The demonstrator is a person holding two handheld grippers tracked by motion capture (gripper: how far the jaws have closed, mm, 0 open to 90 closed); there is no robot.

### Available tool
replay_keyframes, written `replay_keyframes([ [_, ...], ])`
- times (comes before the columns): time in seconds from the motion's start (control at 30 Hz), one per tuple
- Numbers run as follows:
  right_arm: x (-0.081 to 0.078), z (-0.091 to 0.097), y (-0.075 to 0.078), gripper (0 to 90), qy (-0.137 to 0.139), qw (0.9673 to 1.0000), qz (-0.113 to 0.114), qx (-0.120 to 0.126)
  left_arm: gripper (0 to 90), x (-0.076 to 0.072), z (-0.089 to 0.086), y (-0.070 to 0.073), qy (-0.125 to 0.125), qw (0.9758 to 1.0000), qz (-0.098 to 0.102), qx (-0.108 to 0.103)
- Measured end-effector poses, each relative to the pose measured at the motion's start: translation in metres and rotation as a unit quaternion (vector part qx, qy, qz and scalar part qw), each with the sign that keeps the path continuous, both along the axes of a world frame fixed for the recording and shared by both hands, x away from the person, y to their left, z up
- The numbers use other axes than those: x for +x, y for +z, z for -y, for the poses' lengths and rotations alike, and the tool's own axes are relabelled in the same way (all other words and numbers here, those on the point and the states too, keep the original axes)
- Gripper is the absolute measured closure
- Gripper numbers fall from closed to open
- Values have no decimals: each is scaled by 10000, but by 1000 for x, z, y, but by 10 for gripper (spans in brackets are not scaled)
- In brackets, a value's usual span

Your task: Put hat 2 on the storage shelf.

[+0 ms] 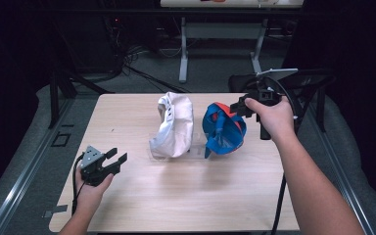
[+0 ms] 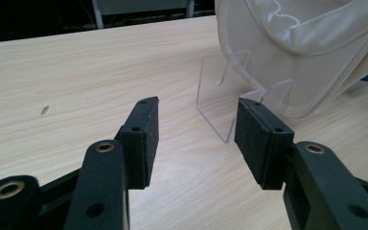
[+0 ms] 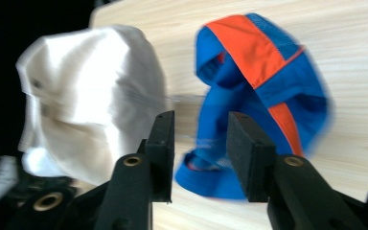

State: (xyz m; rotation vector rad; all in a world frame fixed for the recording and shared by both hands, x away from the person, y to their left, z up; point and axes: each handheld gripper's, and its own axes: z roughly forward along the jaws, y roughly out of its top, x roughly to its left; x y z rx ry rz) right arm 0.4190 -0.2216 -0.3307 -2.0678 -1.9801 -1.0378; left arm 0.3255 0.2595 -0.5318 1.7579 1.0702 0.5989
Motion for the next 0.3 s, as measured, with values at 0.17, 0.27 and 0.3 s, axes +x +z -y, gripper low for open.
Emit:
replay_keyframes([
  [0.17,-21,-8,-10,569,241,9946,377,-934,510,0,0,0,15,10000,6,-24],
  [0.27,-38,-10,-24,523,413,9876,680,-1350,510,-1,0,0,-1,10000,1,8],
  [0.3,-45,-11,-29,505,473,9847,814,-1468,510,0,1,-1,-3,10000,15,6],
])
